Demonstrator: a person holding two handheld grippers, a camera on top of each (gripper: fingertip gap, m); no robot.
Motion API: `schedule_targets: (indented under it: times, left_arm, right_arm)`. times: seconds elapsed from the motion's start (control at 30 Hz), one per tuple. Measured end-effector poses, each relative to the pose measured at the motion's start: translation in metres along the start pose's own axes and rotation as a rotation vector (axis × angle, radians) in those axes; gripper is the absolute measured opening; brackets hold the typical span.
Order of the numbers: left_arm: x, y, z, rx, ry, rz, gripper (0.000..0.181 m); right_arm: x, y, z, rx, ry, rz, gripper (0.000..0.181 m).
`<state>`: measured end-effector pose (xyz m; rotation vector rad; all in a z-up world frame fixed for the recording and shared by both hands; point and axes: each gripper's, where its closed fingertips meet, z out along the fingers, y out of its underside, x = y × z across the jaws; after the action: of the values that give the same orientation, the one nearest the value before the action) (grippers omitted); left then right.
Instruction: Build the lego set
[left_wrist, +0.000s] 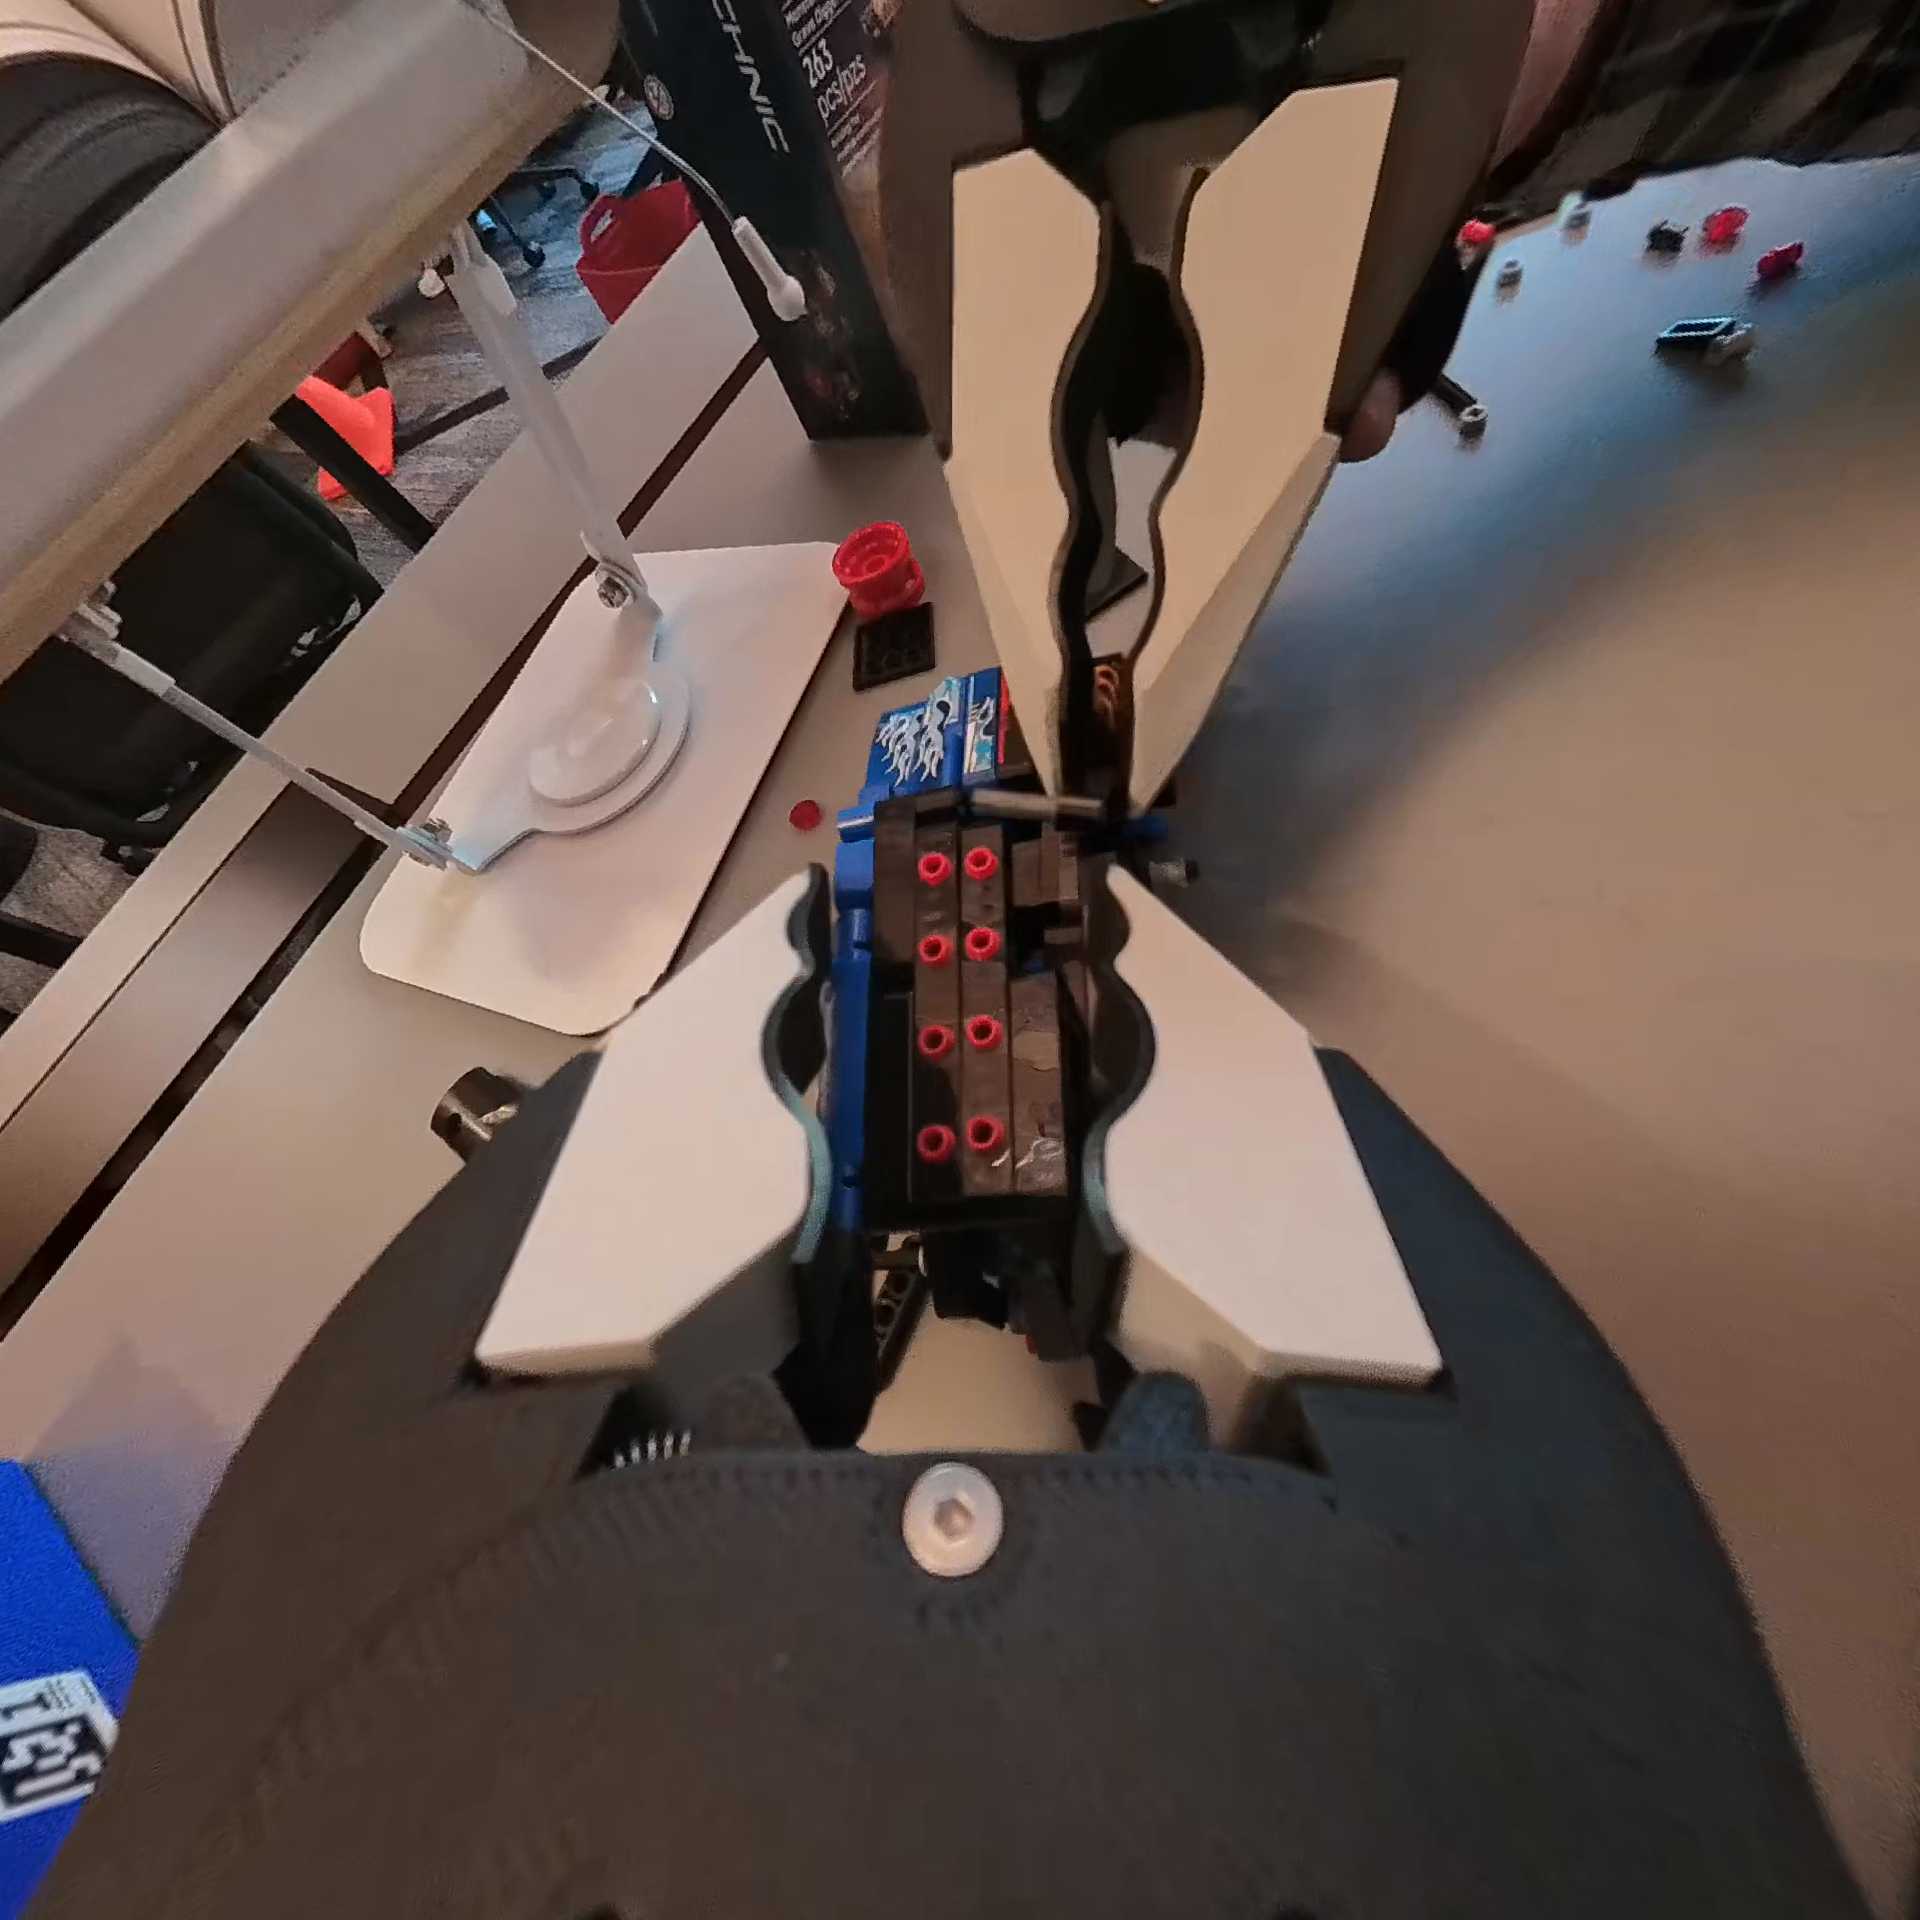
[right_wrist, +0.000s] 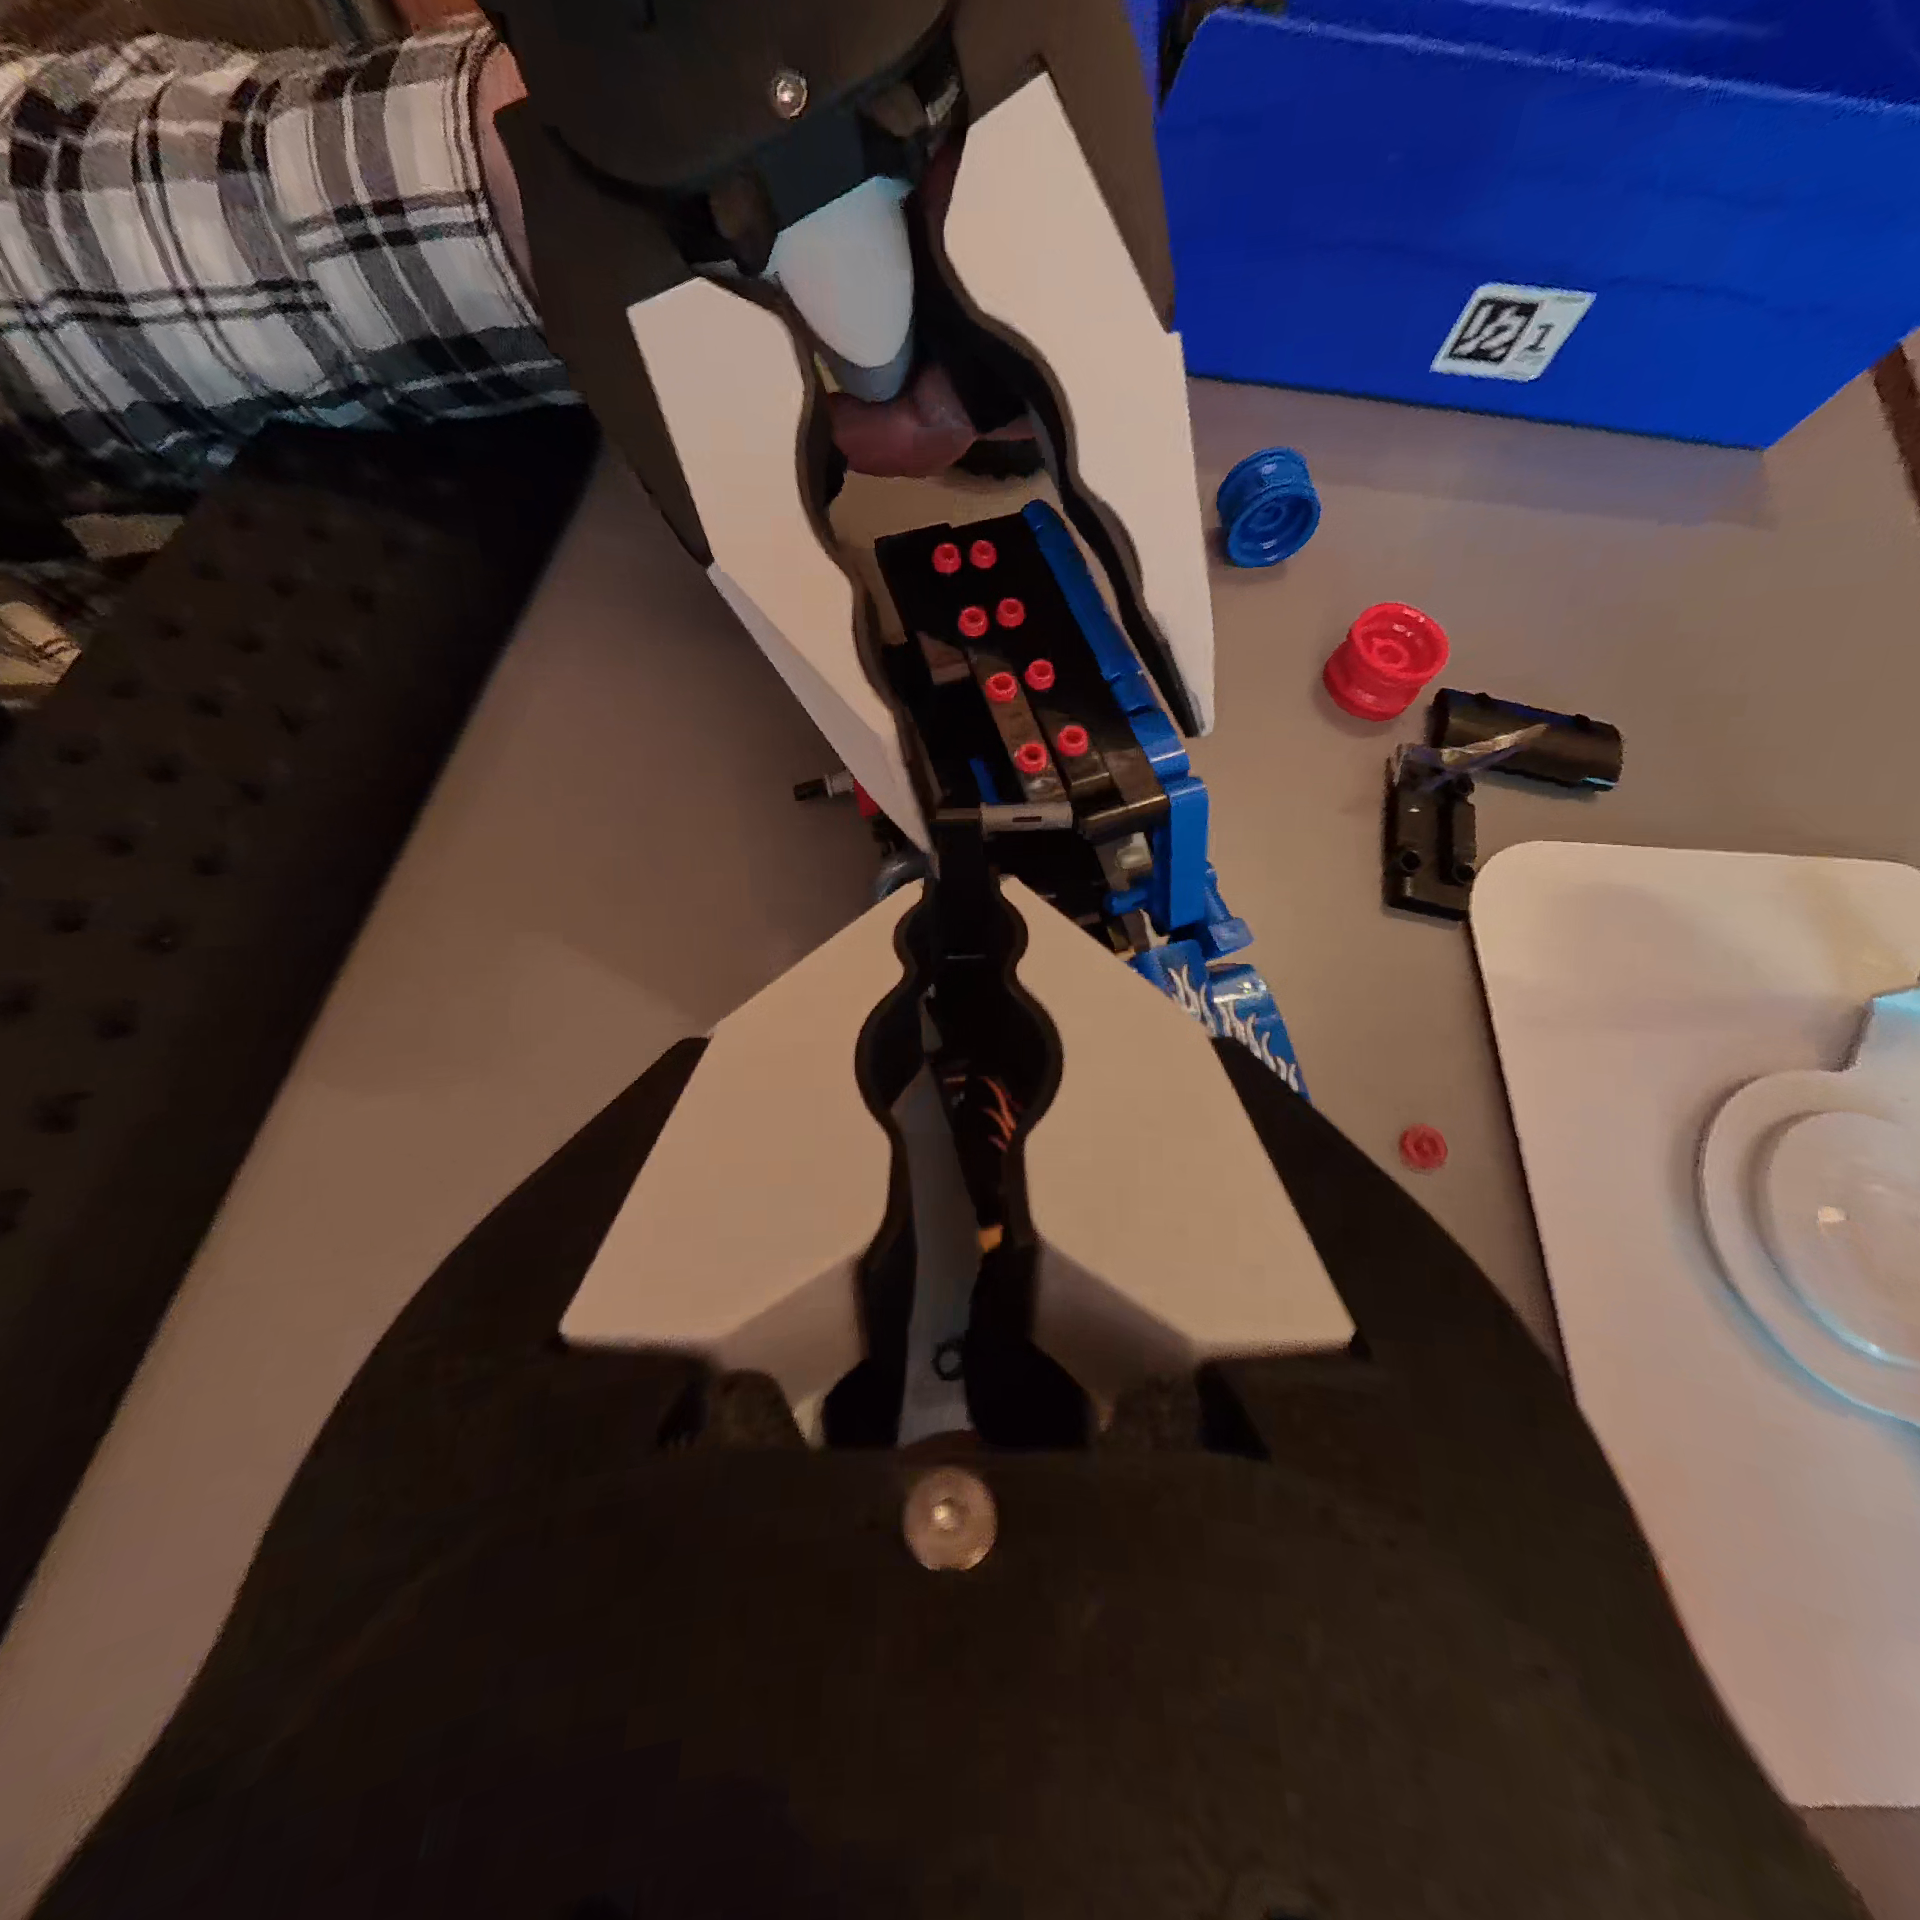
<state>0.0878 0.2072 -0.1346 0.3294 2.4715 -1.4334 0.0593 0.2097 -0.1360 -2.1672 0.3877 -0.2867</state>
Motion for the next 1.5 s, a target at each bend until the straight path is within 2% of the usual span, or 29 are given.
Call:
schedule_targets:
  times: [0.07,0.43,0.5,1.27,1.4,1.5]
  left_arm:
    - [-0.001,0.001,0.001,-0.003,-0.007,-0.001,0.044]
    - [-0.004,-0.002,0.001,0.023,-0.005,-0.028,0.038]
    - [-0.005,-0.004,-0.001,0.045,0.004,-0.042,0.032]
    - [-0.002,-0.009,-0.015,0.153,0.096,-0.113,0.032]
    - [-0.005,-0.008,-0.017,0.127,0.045,-0.053,0.031]
    - [-0.01,-0.007,-0.018,0.069,-0.058,0.069,0.035]
  right_arm:
    - [0.0,0.004,0.001,-0.039,-0.027,-0.013,0.006]
    - [0.002,0.005,-0.001,-0.03,-0.115,-0.021,0.006]
    - [0.002,0.005,-0.001,-0.033,-0.131,-0.028,0.006]
    - [-0.002,0.004,-0.003,0.039,-0.219,-0.021,0.006]
    - [0.0,0.005,-0.003,0.022,-0.203,-0.02,0.006]
    - [0.0,0.005,-0.002,0.023,-0.203,-0.013,0.006]
